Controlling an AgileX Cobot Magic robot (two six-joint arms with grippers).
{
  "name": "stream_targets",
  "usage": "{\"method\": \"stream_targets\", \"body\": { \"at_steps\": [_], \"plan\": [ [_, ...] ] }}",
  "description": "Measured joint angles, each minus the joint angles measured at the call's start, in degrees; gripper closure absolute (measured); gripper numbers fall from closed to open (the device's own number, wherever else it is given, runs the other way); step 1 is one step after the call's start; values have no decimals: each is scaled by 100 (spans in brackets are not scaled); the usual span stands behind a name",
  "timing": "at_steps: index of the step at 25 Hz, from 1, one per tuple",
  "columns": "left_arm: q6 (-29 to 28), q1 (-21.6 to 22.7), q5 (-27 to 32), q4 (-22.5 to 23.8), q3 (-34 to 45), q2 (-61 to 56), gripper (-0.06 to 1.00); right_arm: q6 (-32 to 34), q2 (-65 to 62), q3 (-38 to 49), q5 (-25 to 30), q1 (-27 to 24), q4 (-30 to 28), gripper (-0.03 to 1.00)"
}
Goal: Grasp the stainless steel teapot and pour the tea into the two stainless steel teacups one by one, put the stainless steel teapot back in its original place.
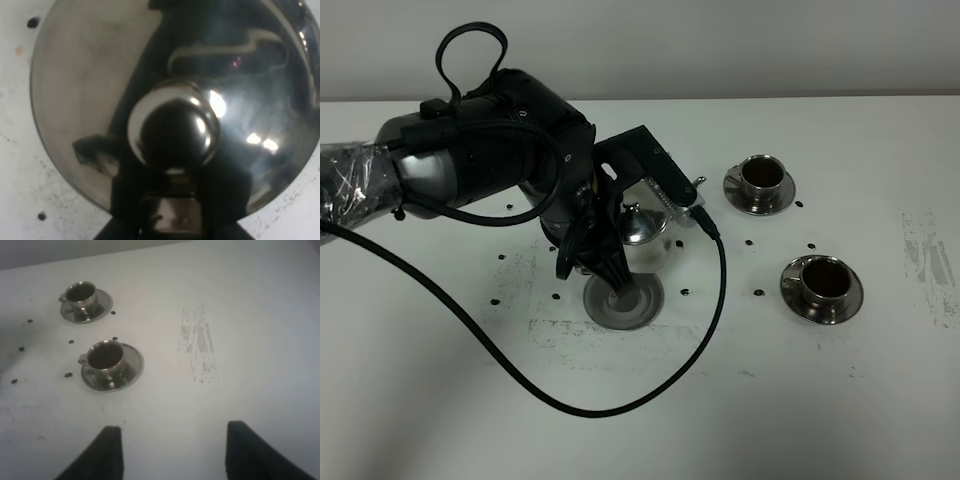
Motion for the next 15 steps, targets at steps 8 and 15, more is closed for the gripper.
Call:
{"method": "stream_targets", "body": {
  "at_steps": [8,15],
  "plan": [
    [-50,102,-479,-311,762,-70,76,0,0,0,0,0,0,52],
    [-66,162,-664,-440,852,-107,76,0,0,0,0,0,0,52]
  ]
}}
